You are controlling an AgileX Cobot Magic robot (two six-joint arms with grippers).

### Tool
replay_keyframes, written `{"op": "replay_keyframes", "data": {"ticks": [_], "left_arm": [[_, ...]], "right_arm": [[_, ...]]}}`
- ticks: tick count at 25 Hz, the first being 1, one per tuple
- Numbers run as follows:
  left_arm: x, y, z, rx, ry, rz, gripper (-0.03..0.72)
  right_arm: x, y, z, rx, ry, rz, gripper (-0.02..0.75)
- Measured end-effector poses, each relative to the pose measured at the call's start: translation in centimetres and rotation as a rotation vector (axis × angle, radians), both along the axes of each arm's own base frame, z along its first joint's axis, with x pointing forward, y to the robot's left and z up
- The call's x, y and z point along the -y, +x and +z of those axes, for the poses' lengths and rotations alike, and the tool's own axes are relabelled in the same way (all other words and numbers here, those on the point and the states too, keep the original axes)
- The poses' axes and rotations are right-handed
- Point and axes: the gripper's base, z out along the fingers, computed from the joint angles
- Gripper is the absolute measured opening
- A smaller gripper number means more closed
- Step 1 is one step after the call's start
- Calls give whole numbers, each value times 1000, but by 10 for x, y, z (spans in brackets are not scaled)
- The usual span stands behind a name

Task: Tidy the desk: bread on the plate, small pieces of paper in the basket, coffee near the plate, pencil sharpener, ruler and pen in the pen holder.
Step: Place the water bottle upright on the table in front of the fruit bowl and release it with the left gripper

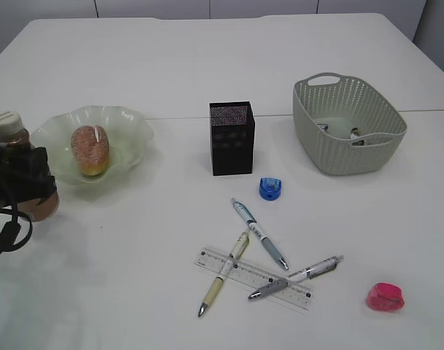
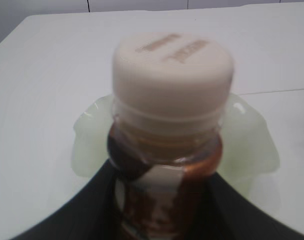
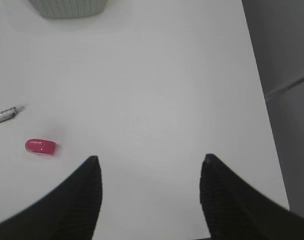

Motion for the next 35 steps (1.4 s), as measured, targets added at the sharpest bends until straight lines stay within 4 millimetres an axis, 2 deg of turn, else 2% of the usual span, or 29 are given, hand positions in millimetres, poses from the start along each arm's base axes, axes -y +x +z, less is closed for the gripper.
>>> {"op": "replay_keyframes", "data": {"ticks": [9, 17, 35], "left_arm": [[1, 5, -9, -17, 5, -4, 308], [4, 5, -26, -77, 23, -33, 308], [4, 5, -26, -75, 24, -36, 312]], "right_arm": [[2, 0, 0, 0, -18, -6, 486], [3, 0, 1, 1, -33, -9, 486], [4, -10, 5, 42, -30, -10, 486]]}}
